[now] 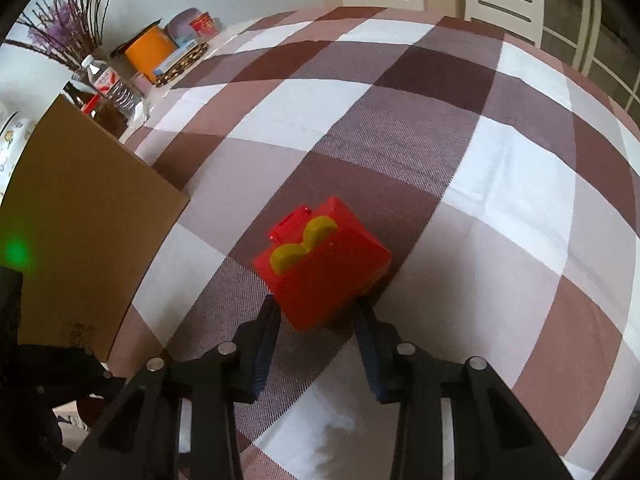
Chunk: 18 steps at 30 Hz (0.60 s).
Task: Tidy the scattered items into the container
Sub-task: 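Grasp the white Hello Kitty plush with the left tool while the right tool grasps the red Happy Meal box, then carry the plush with the left tool while the right tool carries the Happy Meal box over the box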
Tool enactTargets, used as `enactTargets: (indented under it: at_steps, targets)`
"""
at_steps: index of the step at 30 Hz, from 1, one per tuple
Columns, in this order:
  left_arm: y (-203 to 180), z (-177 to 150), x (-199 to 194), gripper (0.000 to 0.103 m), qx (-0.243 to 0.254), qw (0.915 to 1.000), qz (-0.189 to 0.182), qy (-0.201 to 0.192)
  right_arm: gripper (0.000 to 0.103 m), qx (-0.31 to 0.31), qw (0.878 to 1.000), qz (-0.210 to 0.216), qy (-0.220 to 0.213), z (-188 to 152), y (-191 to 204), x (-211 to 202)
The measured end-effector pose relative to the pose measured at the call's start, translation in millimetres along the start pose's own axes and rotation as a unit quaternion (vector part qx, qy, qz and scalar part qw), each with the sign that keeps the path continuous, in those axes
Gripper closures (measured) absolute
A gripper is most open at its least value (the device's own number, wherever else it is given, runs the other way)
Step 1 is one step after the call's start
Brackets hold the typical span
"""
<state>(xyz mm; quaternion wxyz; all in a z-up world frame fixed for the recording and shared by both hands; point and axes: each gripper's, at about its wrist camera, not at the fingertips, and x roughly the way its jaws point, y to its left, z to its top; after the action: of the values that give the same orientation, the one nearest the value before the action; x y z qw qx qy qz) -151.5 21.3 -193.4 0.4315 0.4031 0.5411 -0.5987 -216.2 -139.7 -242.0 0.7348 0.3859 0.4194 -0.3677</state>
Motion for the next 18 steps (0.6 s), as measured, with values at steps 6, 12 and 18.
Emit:
enactTargets:
  at_steps: [6,12,18]
  targets:
    - [26.3,16.4,-18.7,0.046,-0.005,1.0,-0.005,-0.001,0.045,-0.021,0.999,-0.047,0.016,13.3,5.3,2.1]
    - [25.5,22.3,-16.9,0.046,-0.007,0.9999,-0.009,0.0,0.035,-0.137,0.984,-0.112,0.024,22.0,27.9,2.8]
    - [30.9,26.0,-13.0,0.046,-0.015,0.9998,-0.014,0.004,0.035,-0.172,0.98,-0.088,0.049,37.4,35.5,25.7]
